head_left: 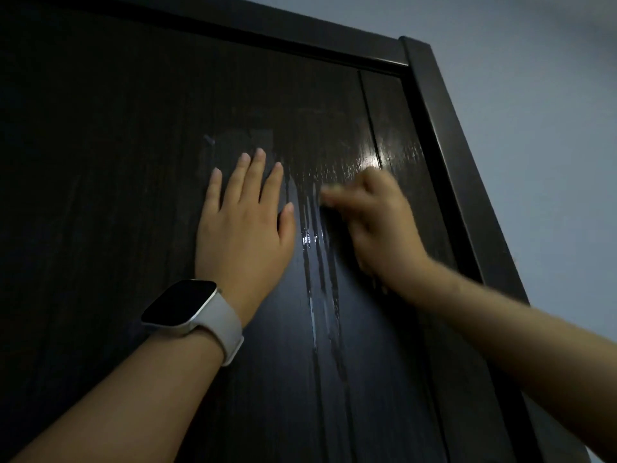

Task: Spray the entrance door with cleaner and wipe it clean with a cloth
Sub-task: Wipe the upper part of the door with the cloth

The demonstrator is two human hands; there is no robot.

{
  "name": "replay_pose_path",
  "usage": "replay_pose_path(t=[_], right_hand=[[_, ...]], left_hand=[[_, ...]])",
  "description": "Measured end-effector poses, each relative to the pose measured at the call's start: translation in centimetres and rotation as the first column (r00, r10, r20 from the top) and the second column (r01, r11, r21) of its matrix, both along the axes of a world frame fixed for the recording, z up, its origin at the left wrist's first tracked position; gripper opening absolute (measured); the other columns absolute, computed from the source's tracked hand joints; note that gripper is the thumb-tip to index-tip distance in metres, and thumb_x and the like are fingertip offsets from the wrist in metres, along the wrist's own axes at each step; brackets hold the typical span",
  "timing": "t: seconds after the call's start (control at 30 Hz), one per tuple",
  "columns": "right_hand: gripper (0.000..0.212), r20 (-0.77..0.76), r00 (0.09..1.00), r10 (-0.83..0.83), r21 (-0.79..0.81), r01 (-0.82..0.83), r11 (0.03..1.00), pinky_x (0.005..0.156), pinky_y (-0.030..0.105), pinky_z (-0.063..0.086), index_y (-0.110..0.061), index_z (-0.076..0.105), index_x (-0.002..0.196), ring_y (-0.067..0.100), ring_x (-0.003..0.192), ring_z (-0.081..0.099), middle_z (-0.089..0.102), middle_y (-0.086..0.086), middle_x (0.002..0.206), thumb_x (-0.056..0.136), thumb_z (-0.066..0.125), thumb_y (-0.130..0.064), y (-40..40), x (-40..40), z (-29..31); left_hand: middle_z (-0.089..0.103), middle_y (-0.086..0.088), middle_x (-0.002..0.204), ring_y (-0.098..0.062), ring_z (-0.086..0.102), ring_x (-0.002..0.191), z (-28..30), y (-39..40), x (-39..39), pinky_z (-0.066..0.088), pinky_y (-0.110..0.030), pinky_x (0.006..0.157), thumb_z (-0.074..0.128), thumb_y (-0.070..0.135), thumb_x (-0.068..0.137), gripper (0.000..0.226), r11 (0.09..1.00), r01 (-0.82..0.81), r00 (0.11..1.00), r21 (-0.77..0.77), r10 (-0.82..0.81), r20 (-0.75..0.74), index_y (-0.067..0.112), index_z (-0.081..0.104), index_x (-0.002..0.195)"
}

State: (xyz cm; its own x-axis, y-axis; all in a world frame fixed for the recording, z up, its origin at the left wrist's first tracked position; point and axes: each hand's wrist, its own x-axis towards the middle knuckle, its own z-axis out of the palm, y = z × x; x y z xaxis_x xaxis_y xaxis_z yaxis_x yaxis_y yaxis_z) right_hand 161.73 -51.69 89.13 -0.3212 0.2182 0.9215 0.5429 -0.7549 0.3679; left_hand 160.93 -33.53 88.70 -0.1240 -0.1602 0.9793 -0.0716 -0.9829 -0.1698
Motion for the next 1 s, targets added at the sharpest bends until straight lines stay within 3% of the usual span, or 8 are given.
replay_pose_path(t=[0.13, 0.4, 0.53, 0.6, 0.7, 0.83, 0.93, 1.0], right_hand=[[0.036, -0.009, 0.998, -0.067, -0.243, 0.062, 0.968, 0.071, 0.022, 0.038, -0.014, 0.070, 0.118, 0.011, 0.090, 0.042, 0.048, 0.001, 0.096, 0.093, 0.045, -0.019, -1.1, -0.1, -6.0], [0.027, -0.009, 0.999, -0.050, 0.051, 0.050, 0.997, 0.081, 0.032, 0.046, -0.012, 0.072, 0.113, 0.020, 0.092, 0.049, 0.042, -0.003, 0.092, 0.091, 0.058, -0.005, 1.1, -0.7, 5.0], [0.036, 0.019, 0.997, -0.075, -0.118, 0.076, 0.990, 0.072, 0.024, 0.033, -0.014, 0.070, 0.114, 0.011, 0.089, 0.038, 0.037, -0.007, 0.095, 0.091, 0.043, -0.019, 0.7, -0.7, -2.6], [0.039, -0.011, 0.995, -0.101, -0.240, 0.095, 0.966, 0.070, 0.019, 0.025, -0.011, 0.069, 0.117, 0.013, 0.087, 0.039, 0.043, 0.000, 0.096, 0.089, 0.043, -0.015, 0.1, -0.9, -7.8], [0.038, -0.028, 0.992, -0.126, -0.329, 0.110, 0.938, 0.063, 0.027, 0.039, -0.013, 0.069, 0.120, 0.019, 0.085, 0.044, 0.051, 0.007, 0.095, 0.090, 0.045, -0.016, -0.7, -1.2, -9.2], [0.030, -0.025, 0.992, -0.121, -0.156, 0.116, 0.981, 0.071, 0.036, 0.047, -0.014, 0.071, 0.114, 0.027, 0.089, 0.050, 0.051, 0.012, 0.095, 0.092, 0.051, -0.011, 0.5, -1.4, -1.1], [0.024, -0.089, 0.996, -0.021, 0.068, 0.027, 0.997, 0.084, 0.037, 0.048, -0.012, 0.071, 0.113, 0.019, 0.091, 0.046, 0.046, 0.006, 0.094, 0.094, 0.056, -0.009, 1.9, -1.3, 4.3], [0.024, -0.052, 0.999, -0.007, 0.094, 0.012, 0.996, 0.084, 0.038, 0.048, -0.013, 0.071, 0.113, 0.017, 0.091, 0.044, 0.045, 0.005, 0.095, 0.095, 0.054, -0.012, 3.0, -1.0, 4.0]], left_hand=[[0.026, -0.009, 0.158, -0.023, 0.021, 0.147, -0.1, -0.1, -0.2, 0.014, -0.047, 0.120, 0.024, 0.040, 0.097, 0.058, 1.000, -0.008, 1.000, -0.006, 0.008, -0.013, 0.015, 0.032, 0.149], [0.022, -0.006, 0.160, -0.020, 0.017, 0.148, 0.0, 0.0, -0.4, 0.012, -0.045, 0.121, 0.028, 0.036, 0.101, 0.053, 1.000, 0.015, 0.999, -0.005, -0.016, -0.044, 0.017, 0.029, 0.150], [0.026, -0.005, 0.159, -0.019, 0.020, 0.147, 0.0, 0.1, -0.5, 0.012, -0.043, 0.121, 0.025, 0.036, 0.097, 0.055, 0.999, 0.048, 0.998, -0.004, -0.048, -0.031, 0.017, 0.032, 0.149], [0.027, -0.006, 0.158, -0.020, 0.020, 0.147, -0.1, 0.1, -0.7, 0.012, -0.043, 0.121, 0.027, 0.035, 0.097, 0.055, 0.998, 0.061, 0.997, -0.002, -0.061, -0.039, 0.016, 0.033, 0.148], [0.022, -0.006, 0.160, -0.019, 0.015, 0.149, -0.2, 0.0, -1.2, 0.006, -0.042, 0.121, 0.032, 0.032, 0.101, 0.052, 0.997, 0.076, 0.992, 0.004, -0.075, -0.104, 0.016, 0.031, 0.150], [0.009, -0.001, 0.163, -0.016, 0.005, 0.149, 0.5, 1.3, -3.5, 0.001, -0.035, 0.119, 0.033, 0.033, 0.102, 0.053, 0.990, 0.136, 0.962, 0.025, -0.125, -0.243, 0.023, 0.021, 0.153], [0.008, -0.003, 0.163, -0.018, 0.006, 0.149, 0.3, 4.0, -5.5, 0.006, -0.039, 0.119, 0.032, 0.033, 0.102, 0.054, 0.997, 0.071, 0.975, 0.017, -0.066, -0.211, 0.024, 0.020, 0.154], [0.010, -0.004, 0.163, -0.019, 0.007, 0.149, -0.1, 6.3, -6.0, 0.006, -0.042, 0.121, 0.032, 0.035, 0.101, 0.055, 1.000, 0.014, 0.976, -0.009, -0.015, -0.215, 0.022, 0.021, 0.153]])
